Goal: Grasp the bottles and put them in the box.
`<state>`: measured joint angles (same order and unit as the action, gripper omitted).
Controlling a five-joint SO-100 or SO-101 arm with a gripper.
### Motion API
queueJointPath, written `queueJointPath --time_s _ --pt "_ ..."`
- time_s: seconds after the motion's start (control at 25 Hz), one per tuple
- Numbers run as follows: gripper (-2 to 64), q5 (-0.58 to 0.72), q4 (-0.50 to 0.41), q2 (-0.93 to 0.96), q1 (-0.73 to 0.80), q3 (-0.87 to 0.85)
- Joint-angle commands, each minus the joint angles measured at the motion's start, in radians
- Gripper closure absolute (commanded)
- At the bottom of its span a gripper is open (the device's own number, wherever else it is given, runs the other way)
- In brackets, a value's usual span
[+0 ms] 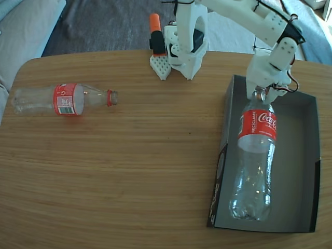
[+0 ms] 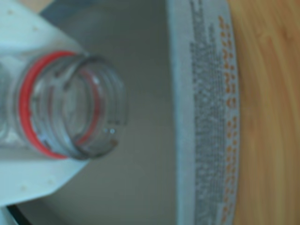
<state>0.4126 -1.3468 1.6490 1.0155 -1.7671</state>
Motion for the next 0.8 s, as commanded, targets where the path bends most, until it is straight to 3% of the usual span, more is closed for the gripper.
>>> queueJointPath --time_s 0.0,0.76 --pt "61.8 0.000 0.020 0.015 0.005 0.011" --pt "61.0 -0.009 0.063 0.026 0.031 -0.072"
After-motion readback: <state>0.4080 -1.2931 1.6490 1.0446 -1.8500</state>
